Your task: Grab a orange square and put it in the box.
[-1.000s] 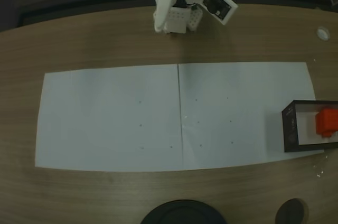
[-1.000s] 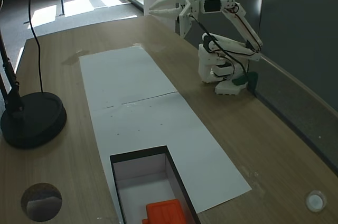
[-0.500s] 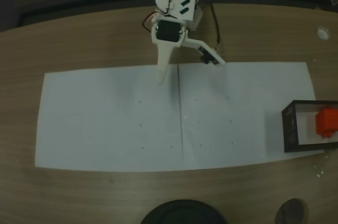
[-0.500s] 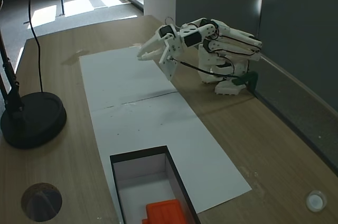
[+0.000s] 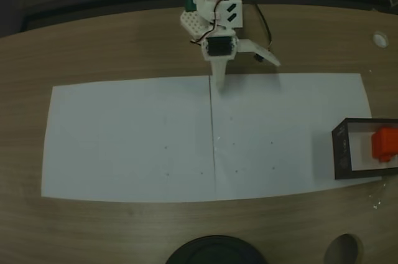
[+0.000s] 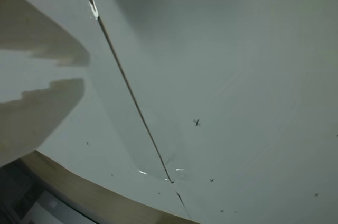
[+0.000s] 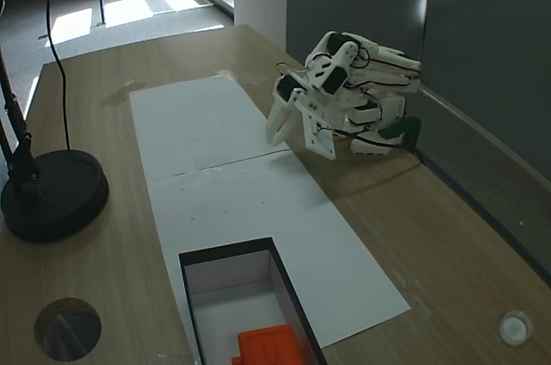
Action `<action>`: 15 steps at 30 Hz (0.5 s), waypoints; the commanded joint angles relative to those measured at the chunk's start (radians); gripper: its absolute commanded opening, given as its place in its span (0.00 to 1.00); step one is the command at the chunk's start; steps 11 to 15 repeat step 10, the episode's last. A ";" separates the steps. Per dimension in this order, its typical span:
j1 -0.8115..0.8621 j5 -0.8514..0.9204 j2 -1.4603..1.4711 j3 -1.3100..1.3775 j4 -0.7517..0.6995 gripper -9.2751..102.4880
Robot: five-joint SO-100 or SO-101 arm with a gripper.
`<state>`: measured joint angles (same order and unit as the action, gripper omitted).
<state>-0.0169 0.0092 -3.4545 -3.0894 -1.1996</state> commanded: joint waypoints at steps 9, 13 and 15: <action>-0.009 -0.005 -0.020 0.089 -0.094 0.08; -0.009 -0.005 -0.020 0.089 -0.094 0.08; -0.009 -0.005 -0.020 0.089 -0.094 0.08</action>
